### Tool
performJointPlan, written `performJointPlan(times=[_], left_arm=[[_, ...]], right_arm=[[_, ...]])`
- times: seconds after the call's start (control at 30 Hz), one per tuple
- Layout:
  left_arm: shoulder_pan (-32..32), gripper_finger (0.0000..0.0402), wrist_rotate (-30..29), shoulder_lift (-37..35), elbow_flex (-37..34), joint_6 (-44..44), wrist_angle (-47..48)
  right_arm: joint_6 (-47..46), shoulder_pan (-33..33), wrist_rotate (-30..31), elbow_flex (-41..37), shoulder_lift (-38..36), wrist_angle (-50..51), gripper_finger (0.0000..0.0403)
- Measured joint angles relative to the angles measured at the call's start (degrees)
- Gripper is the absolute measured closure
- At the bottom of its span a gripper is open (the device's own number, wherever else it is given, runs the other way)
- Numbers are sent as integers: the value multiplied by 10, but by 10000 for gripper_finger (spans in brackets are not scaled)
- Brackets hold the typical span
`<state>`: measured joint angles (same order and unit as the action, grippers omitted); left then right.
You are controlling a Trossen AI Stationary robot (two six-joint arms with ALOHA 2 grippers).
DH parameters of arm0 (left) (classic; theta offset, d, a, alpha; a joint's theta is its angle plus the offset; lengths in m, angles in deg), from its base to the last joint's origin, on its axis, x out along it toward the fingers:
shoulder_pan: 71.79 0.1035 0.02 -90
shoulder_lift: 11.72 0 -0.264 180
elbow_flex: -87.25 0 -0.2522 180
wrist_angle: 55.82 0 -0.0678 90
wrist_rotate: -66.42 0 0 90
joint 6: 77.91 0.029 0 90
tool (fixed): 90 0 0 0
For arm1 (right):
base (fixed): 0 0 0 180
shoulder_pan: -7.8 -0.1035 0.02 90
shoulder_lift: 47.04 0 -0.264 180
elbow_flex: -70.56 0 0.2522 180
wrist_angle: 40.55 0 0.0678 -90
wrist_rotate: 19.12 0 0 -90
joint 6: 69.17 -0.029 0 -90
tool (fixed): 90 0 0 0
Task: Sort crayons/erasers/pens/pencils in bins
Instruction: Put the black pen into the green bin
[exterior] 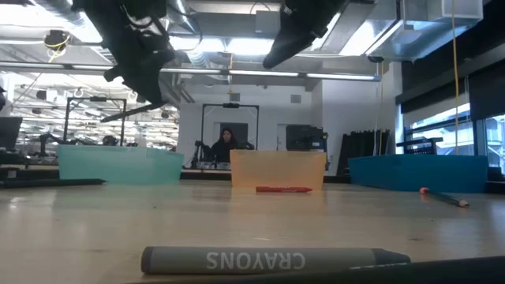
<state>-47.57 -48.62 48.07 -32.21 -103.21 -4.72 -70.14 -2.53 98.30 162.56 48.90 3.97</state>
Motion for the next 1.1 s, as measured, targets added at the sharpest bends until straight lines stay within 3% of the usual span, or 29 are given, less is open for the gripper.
performJointPlan(times=[0.43,1.1], left_arm=[[164,388,2,69,0,5,-4],[221,388,22,219,0,32,-45]], right_arm=[[-2,0,45,0,0,-16,309],[-5,0,45,0,0,-16,309]])
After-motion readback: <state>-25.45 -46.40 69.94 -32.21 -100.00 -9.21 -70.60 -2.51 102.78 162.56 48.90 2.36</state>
